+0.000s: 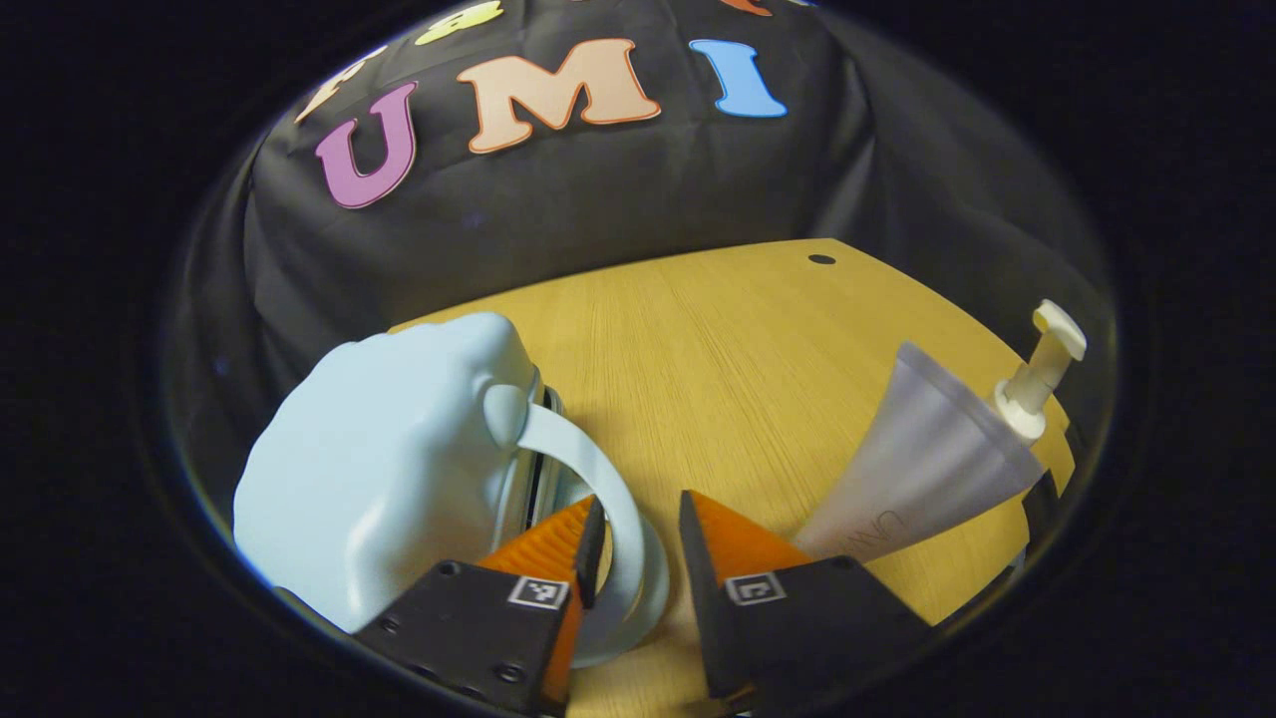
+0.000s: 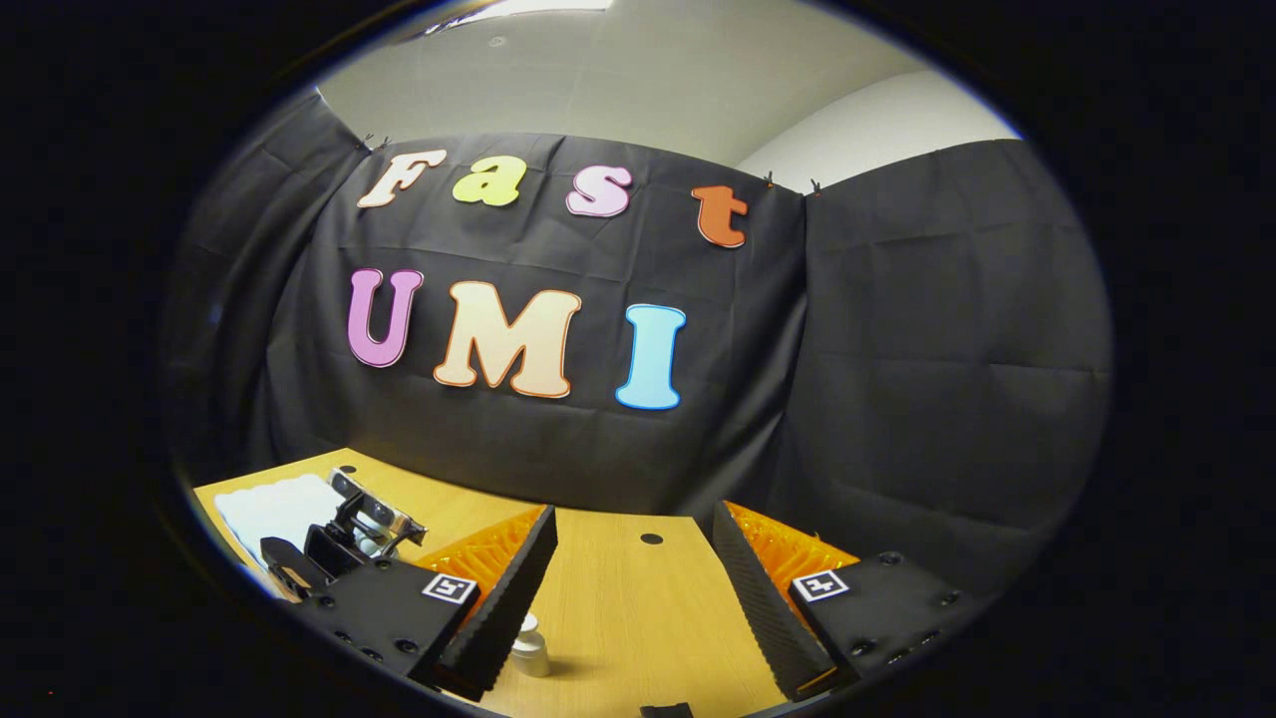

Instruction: First open the suitcase, pack the skin care products into it, and then close the suitcase.

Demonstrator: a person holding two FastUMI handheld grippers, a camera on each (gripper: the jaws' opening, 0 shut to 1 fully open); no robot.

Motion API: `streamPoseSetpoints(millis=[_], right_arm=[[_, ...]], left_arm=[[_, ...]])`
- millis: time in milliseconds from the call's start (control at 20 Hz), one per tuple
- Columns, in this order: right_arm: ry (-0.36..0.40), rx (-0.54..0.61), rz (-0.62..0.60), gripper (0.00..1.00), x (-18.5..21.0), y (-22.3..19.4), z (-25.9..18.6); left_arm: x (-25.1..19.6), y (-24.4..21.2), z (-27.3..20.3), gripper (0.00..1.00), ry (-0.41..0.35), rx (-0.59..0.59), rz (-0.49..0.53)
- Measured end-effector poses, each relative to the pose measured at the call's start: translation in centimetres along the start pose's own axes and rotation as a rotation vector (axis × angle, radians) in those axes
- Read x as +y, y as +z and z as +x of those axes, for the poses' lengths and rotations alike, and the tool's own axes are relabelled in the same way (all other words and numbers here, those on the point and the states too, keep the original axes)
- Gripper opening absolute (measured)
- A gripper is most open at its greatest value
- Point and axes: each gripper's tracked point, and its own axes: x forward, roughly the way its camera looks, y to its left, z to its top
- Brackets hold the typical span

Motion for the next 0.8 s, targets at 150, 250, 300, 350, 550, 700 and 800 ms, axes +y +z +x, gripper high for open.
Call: streamPoseSetpoints(millis=[150, 250, 300, 350, 550, 700, 800], right_arm=[[0.009, -0.006, -0.002, 0.99, 0.2, -0.1, -0.1], [0.023, -0.012, -0.002, 0.99, 0.5, -0.1, -0.1], [0.032, -0.016, 0.000, 0.99, 0.7, -0.1, -0.1], [0.040, -0.021, 0.003, 0.99, 0.8, -0.1, -0.1], [0.078, -0.047, 0.036, 0.99, 1.4, 0.2, 0.0], [0.118, -0.070, 0.080, 0.99, 1.8, 0.4, 0.2], [0.148, -0.090, 0.103, 0.99, 1.9, 0.6, 0.3]], left_arm=[[-0.5, 0.3, -0.3, 0.14, -0.036, 0.012, -0.033], [-0.5, 0.7, -0.6, 0.11, -0.052, 0.015, -0.038], [-0.4, 0.9, -0.7, 0.09, -0.044, 0.018, -0.044], [-0.3, 1.0, -0.9, 0.06, -0.036, 0.024, -0.047], [0.3, 2.2, -1.9, 0.03, -0.065, 0.035, -0.081], [0.7, 3.4, -2.5, 0.03, -0.046, 0.023, -0.089], [1.4, 4.8, -3.2, 0.01, -0.023, -0.006, -0.083]])
